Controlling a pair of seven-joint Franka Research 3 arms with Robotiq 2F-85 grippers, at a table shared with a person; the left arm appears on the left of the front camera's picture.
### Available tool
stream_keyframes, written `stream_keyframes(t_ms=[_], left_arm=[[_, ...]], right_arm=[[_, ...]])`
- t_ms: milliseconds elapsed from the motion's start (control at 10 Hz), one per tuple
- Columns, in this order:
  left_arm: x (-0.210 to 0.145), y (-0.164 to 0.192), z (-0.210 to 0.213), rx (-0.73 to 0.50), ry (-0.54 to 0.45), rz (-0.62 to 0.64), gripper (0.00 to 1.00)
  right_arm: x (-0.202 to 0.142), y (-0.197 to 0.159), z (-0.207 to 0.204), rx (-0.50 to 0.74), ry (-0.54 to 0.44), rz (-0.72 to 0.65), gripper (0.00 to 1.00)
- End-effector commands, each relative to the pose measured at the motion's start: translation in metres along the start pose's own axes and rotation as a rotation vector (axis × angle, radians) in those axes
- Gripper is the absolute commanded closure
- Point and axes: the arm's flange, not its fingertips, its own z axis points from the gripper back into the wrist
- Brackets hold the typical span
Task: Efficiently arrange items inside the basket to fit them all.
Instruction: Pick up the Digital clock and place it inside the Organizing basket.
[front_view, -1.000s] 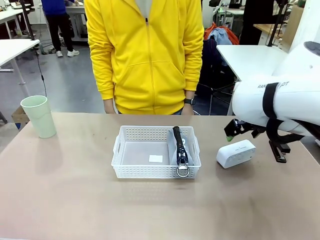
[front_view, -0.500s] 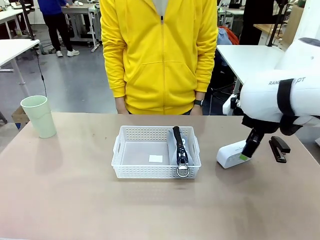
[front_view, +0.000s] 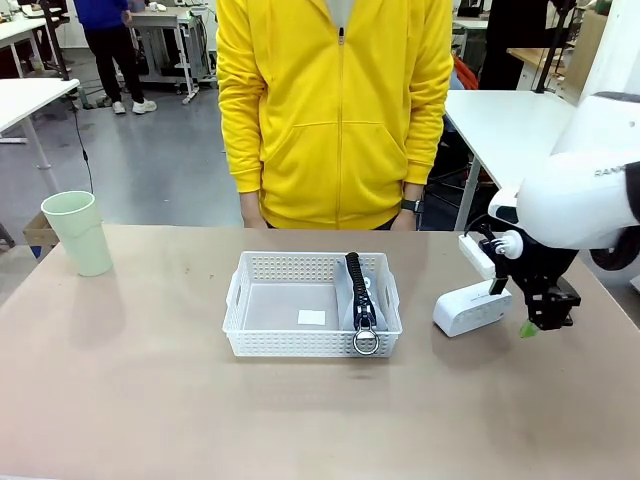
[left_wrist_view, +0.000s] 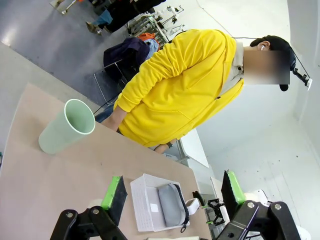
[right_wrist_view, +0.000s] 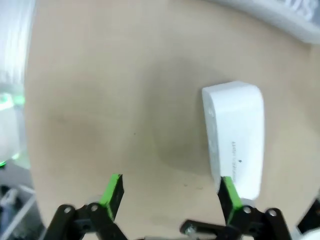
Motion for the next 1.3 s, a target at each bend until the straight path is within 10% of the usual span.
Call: stream_keyframes(t_ms=[0,1200], left_arm=[[0.000,0.000,-0.001,-0.020,-0.015,-0.020,0.00],[0.000,0.000,-0.001,-0.020,-0.015,-0.020,0.00]], right_arm=[[0.002,0.000,-0.004,0.009,-0.006,-0.071,0.00],[0.027,-0.060,0.001,-0.057,0.084,0.000,0.00]])
